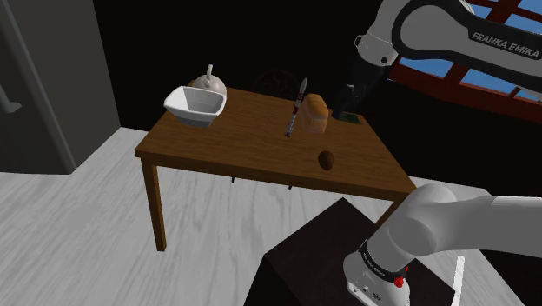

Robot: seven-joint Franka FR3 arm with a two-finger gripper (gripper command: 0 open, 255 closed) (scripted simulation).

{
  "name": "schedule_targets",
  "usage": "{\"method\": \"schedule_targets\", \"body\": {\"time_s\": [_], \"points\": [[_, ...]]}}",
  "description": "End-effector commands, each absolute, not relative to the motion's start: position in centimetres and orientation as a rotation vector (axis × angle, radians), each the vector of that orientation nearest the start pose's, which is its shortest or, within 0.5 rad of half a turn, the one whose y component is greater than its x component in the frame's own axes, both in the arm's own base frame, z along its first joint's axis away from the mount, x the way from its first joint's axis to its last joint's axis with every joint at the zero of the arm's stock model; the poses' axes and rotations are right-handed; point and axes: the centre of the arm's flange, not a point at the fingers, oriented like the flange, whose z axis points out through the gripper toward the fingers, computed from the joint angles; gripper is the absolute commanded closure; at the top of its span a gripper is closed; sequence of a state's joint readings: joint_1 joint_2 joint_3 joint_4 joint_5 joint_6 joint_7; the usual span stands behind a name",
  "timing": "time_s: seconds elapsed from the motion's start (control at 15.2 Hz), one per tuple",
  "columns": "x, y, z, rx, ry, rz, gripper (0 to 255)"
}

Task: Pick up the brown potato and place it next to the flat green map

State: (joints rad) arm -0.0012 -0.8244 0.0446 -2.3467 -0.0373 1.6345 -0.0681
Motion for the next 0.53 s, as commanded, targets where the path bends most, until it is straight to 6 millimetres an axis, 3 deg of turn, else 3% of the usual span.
{"method": "schedule_targets", "body": {"time_s": [0.0, 0.46], "points": [[30.3, 1.4, 61.3, -3.205, -0.159, -0.177, 0], [31.4, -2.3, 53.1, -3.222, 0.207, -0.256, 0]]}}
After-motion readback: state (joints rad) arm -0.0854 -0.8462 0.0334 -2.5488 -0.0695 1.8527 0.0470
